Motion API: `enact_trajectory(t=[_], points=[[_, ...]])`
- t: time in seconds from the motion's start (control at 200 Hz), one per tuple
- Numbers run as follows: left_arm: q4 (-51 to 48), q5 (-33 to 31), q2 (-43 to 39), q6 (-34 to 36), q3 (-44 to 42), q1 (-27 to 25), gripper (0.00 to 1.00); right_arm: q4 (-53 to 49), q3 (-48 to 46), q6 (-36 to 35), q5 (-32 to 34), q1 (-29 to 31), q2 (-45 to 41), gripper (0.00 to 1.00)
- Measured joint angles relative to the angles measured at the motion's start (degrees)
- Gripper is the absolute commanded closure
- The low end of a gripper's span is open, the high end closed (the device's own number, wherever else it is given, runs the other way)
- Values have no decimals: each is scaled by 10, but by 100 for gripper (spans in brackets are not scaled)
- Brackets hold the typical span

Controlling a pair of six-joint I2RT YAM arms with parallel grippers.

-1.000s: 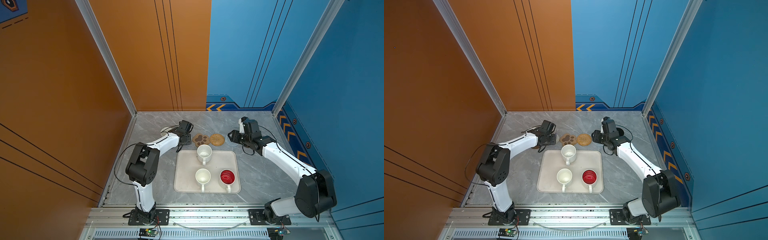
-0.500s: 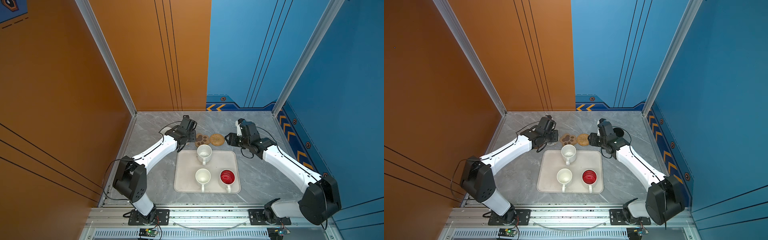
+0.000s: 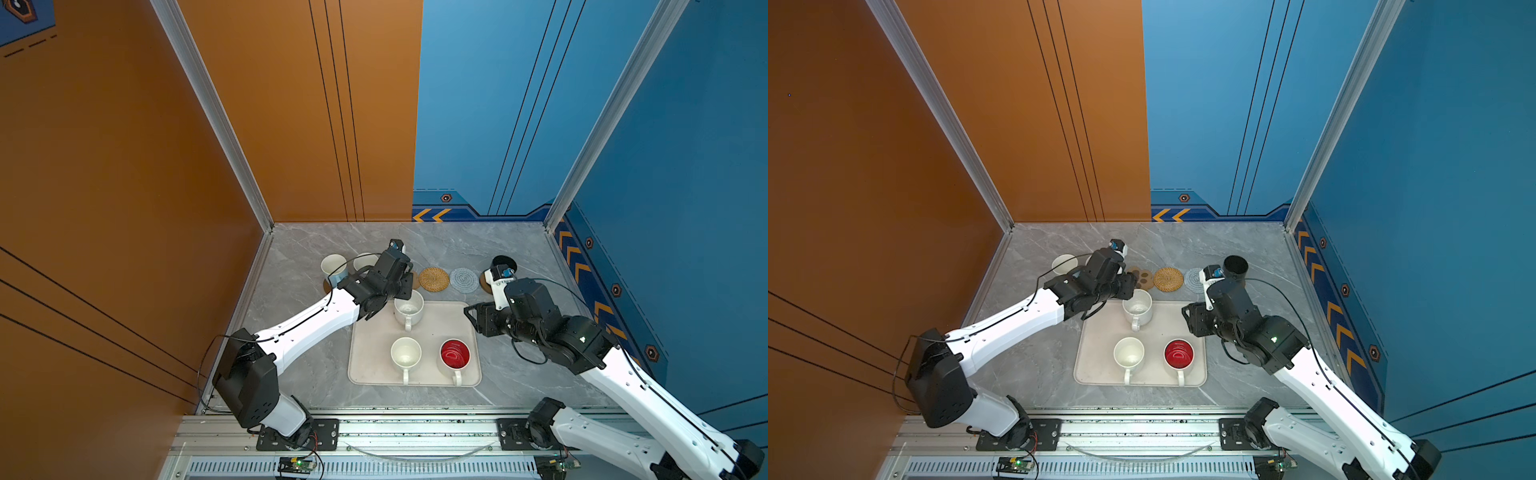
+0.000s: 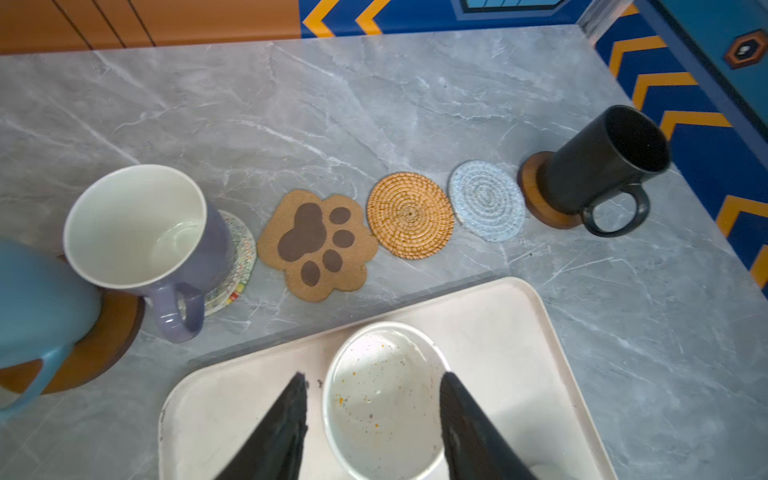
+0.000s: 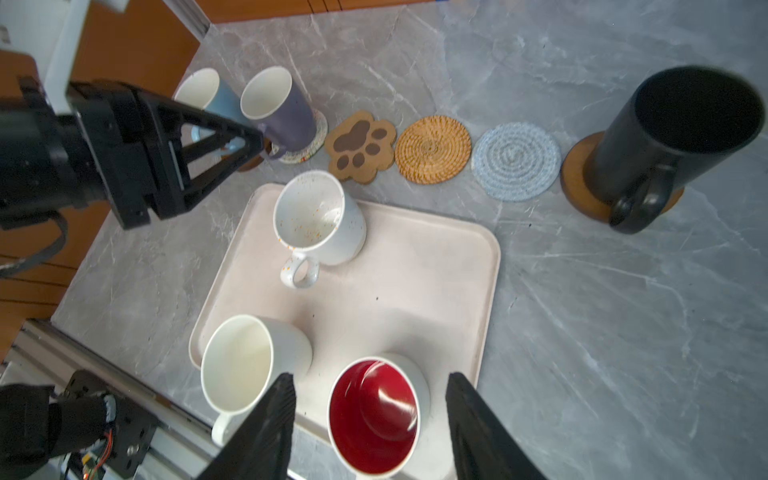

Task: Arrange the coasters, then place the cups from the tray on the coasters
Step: 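Move the left gripper over the speckled mug while the right gripper grasps the red-lined mug, then lift the red-lined mug with the right gripper and carry it toward the blue rope coaster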

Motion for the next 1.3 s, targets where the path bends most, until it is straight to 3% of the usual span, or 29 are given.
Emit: enact_trajectory(t=[0.285, 0.521, 0.821, 1.302], points=[[120, 11, -37, 18, -50, -46, 40, -62, -87, 102, 31, 159, -7, 45], [144, -1, -47, 42, -59, -61, 40, -67, -107, 173, 57, 236, 38, 45], [146, -16, -56, 46, -74, -64, 39, -54, -156, 231, 62, 247, 75, 51], [146, -31, -62, 55, -79, -64, 38, 24, -170, 248, 62, 247, 151, 58]])
